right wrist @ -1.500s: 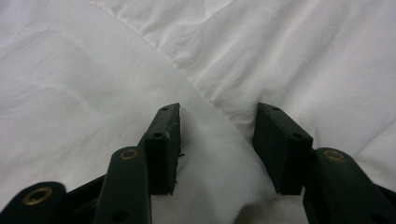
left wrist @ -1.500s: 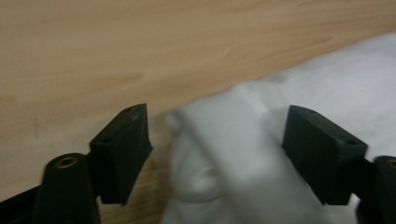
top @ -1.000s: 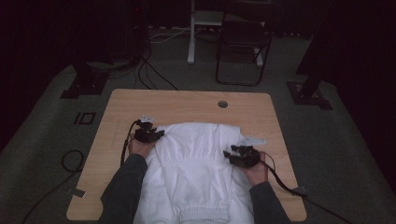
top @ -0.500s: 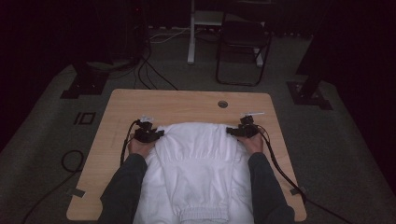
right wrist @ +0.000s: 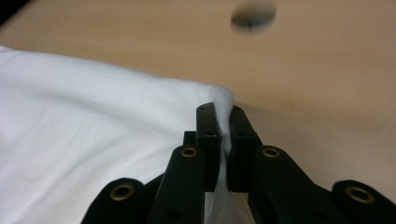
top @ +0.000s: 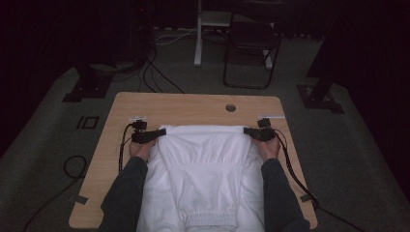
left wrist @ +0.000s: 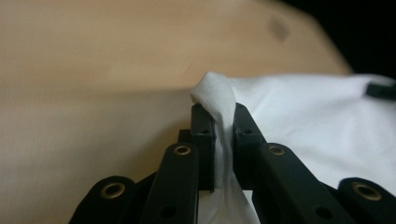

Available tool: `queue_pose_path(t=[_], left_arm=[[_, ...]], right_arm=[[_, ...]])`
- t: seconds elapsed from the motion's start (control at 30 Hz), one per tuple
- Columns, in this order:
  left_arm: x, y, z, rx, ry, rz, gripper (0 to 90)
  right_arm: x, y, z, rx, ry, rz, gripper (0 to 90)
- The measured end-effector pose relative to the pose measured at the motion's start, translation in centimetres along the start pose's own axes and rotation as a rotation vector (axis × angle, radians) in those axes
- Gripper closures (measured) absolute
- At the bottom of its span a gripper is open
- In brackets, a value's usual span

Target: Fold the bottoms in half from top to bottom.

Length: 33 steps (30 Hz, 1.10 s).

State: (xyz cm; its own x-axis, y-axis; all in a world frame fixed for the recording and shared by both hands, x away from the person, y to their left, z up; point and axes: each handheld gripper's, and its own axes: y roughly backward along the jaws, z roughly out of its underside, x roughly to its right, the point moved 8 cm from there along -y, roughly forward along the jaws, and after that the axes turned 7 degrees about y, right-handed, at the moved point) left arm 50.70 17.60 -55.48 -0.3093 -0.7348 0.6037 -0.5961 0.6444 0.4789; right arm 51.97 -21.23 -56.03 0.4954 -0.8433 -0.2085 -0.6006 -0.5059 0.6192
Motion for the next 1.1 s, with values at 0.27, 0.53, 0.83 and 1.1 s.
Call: queue_pose_path(t=[0.27, 0.53, 0.83, 1.1], left_arm=[[4.1, 4.0, -2.3, 0.076, -0.096, 0.086, 81.8], [6.0, 8.6, 3.7, -0.016, -0.211, 0.151, 81.6], [4.3, 9.9, 14.9, -0.323, -0.339, 0.026, 80.5], [4.0, 7.3, 14.3, -0.284, -0.505, -0.165, 80.9]], right_arm=[[-2.0, 5.6, -4.6, 0.187, 0.154, -0.001, 86.0], [-5.7, 10.4, 1.4, 0.183, 0.271, -0.066, 85.8], [-8.8, 11.4, 12.4, -0.014, 0.288, -0.134, 85.2], [-9.0, 9.1, 14.0, -0.117, 0.339, -0.077, 84.8]])
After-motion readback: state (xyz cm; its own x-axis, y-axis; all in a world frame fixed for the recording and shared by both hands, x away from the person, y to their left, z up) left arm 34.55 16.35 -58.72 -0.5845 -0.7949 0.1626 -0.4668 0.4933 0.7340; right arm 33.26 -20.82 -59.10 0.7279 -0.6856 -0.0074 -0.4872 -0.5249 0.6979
